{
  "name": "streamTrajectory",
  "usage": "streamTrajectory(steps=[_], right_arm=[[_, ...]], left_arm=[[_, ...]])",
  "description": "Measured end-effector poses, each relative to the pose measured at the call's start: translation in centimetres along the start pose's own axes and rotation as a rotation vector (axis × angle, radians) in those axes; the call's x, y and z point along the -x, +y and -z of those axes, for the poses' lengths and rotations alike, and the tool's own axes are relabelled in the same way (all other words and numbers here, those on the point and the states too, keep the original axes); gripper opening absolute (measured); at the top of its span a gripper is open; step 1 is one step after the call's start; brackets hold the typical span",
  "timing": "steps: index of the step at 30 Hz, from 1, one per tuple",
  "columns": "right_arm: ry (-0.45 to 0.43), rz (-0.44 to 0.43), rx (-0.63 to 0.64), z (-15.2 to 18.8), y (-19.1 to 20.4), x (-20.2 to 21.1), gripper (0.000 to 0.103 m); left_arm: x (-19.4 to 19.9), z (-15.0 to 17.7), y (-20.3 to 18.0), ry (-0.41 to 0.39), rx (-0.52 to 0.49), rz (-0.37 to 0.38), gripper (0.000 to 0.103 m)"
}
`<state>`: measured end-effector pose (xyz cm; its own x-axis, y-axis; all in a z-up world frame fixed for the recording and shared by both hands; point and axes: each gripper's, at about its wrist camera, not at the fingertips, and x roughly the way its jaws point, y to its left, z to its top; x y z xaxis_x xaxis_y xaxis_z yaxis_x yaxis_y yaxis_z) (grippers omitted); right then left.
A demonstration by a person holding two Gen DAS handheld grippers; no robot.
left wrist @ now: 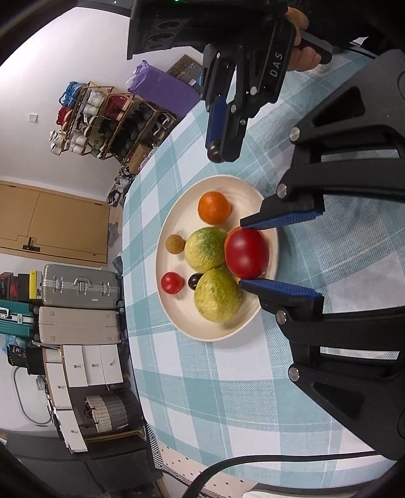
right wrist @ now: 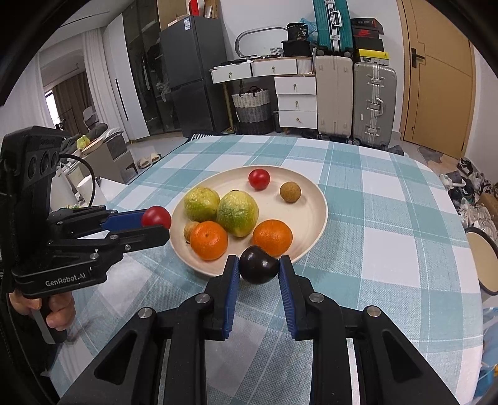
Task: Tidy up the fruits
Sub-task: 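Carry the tomato and plum over the plate with both tools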
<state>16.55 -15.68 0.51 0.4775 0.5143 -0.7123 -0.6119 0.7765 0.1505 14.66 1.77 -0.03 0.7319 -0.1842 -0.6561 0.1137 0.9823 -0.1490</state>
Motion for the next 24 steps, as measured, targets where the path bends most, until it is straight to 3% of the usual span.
streamTrajectory(steps=[13, 24], right_arm=[[-0.039, 0.025, -0.025, -2.1, -0.8, -1.1, 0.026], [-0.024, 0.025, -0.057, -3.6, -2.0, -3.3, 0.026]], left_arm=[[-1.3, -2.9, 2.9, -0.046, 0.028, -0.056, 0.029], [-5.0, -4.3, 4.9, -0.021, 0.051, -0.072, 0.029]])
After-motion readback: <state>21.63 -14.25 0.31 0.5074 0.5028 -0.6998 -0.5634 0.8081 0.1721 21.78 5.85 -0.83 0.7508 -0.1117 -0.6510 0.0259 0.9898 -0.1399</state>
